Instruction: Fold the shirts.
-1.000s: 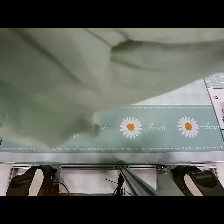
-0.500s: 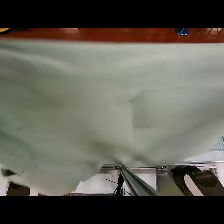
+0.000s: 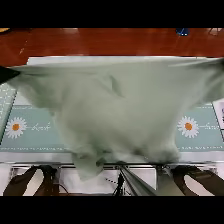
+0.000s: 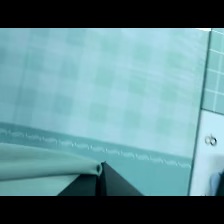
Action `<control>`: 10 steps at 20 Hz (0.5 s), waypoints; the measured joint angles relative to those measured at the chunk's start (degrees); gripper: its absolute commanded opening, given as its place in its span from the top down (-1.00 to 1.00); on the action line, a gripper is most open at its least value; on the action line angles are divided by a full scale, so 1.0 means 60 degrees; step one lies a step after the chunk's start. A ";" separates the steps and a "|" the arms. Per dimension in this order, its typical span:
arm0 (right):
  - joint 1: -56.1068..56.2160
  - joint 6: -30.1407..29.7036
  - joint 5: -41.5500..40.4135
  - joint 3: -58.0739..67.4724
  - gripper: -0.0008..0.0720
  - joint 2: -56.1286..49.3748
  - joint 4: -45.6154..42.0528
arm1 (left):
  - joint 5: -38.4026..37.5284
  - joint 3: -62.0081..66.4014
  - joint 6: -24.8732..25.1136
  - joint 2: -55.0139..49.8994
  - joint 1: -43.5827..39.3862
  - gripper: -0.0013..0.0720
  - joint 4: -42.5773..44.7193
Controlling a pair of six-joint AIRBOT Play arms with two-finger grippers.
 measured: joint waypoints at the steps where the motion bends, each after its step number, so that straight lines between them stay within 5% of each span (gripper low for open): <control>1: 0.0000 -0.0033 -0.0466 0.0000 0.91 -0.0510 0.0000 | 0.0328 -0.0208 0.0248 -0.0528 -0.0131 0.88 0.0018; 10: -0.0011 0.0393 -0.4754 -0.0004 0.91 -0.3745 -0.0149 | 0.3577 -0.0710 0.1945 -0.4736 -0.1894 0.88 0.0120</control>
